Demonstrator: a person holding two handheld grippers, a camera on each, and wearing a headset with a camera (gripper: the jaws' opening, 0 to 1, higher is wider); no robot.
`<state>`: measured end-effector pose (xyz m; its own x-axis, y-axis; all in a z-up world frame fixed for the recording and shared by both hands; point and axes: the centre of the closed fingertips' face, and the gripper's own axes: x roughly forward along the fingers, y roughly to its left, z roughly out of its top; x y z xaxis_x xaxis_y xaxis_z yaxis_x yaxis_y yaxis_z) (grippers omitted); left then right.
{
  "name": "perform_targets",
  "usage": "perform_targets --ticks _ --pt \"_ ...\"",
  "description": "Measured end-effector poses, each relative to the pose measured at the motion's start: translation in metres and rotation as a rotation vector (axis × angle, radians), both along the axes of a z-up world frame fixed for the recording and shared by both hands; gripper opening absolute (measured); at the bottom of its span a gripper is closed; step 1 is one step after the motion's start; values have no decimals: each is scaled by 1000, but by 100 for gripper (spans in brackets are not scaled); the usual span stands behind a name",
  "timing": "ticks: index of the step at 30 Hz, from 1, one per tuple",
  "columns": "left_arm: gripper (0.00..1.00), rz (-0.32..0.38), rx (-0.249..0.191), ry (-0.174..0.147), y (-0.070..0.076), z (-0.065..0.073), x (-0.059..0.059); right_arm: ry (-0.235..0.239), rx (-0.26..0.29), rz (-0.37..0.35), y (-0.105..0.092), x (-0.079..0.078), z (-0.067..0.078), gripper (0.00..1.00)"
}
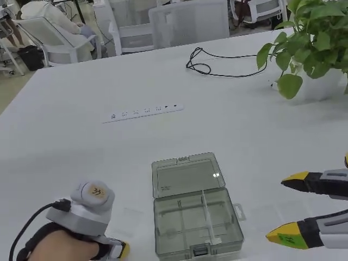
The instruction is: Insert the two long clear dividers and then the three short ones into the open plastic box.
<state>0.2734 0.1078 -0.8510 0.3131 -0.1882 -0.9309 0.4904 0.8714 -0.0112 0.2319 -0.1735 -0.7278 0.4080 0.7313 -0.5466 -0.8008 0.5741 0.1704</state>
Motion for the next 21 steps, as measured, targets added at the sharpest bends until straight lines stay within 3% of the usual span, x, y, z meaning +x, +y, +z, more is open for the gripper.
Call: perform_targets --ticks 6,12,17,21 --pt "31 11 -39 5 0 2 -1 6 -6 5 2 -4 -3 75" --pt "30 57 -113 5 -2 5 -4 12 -16 10 5 -6 -5 75" --pt "30 100 -175 -10 -4 10 -6 16 -17 13 9 -7 -3 75" --pt "30 140 -257 -44 -9 24 -6 23 -12 15 11 -6 -3 75"
